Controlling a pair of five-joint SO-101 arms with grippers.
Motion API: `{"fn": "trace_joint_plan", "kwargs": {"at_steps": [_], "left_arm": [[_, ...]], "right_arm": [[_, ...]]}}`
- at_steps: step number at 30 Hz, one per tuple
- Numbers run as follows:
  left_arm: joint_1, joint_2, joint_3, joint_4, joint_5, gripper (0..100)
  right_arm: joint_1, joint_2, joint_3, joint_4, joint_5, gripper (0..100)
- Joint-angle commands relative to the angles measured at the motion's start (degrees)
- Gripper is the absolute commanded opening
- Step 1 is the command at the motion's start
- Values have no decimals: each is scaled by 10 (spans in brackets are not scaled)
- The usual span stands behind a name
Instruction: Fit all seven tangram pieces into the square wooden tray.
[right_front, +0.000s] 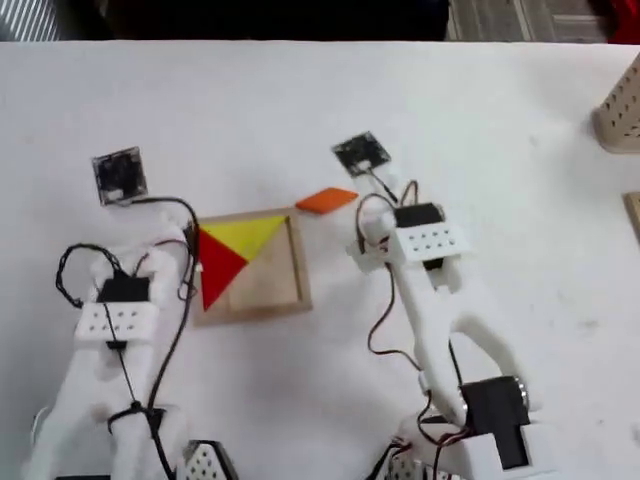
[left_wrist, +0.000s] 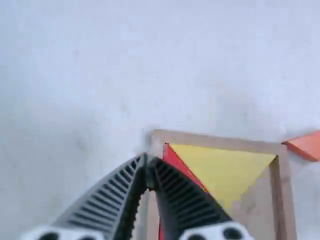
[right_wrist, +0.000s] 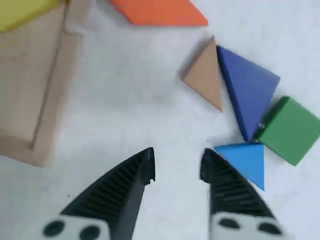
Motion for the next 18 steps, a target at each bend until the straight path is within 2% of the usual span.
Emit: {"fn": "trace_joint_plan", "kwargs": {"at_steps": [1, 5, 7, 9, 18], "left_arm": [[-29, -19, -5, -42, -4, 38], [-50, -19, -6, -42, 21, 172], [-52, -19, -3, -39, 46, 267], [-51, -19, -5, -18, 57, 319], [-51, -19, -6, -15, 57, 308]], "right_arm": [[-50, -15, -76, 22, 22, 272], [-74, 9, -113, 19, 133, 276], [-82, 52, -148, 19, 185, 276], [-85, 116, -200, 23, 230, 276], [-83, 452, -558, 146, 377, 276]]}}
